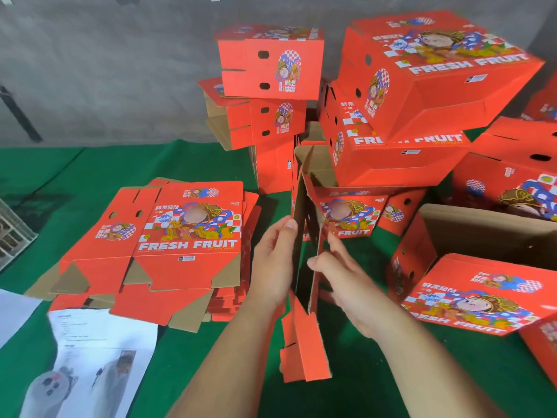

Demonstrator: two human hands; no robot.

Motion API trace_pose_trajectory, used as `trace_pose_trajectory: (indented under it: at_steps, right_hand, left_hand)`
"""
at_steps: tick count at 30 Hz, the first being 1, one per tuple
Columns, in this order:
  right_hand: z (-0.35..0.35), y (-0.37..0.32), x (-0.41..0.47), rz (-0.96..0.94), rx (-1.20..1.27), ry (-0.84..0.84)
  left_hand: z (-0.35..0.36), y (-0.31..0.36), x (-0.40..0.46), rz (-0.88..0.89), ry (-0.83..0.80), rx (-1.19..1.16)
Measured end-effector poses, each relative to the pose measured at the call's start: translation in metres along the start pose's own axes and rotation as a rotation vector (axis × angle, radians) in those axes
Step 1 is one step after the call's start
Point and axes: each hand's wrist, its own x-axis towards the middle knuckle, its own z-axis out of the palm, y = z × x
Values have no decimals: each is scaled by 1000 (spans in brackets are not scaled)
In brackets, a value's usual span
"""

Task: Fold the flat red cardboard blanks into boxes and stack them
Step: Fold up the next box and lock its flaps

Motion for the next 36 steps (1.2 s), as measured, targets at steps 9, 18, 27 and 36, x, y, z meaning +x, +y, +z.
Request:
trace_pose_trajectory:
  at_steps: [9,18,27,36]
  right_hand:
    - [-35,-38,11,-142,-446,161]
    - [-52,-79,37,-252,-1362,223]
    - [-55,-58,53,-414,-1328,181]
    - [-70,-64,68,-388,-1077,52]
  left_hand:
    - [-23,-4,-7,-3,103,-148]
    - [-22,2,-44,-142,-46,-64]
    - [-38,4,-41,-43,188,182]
    - [-66,5,-25,189,-227,574]
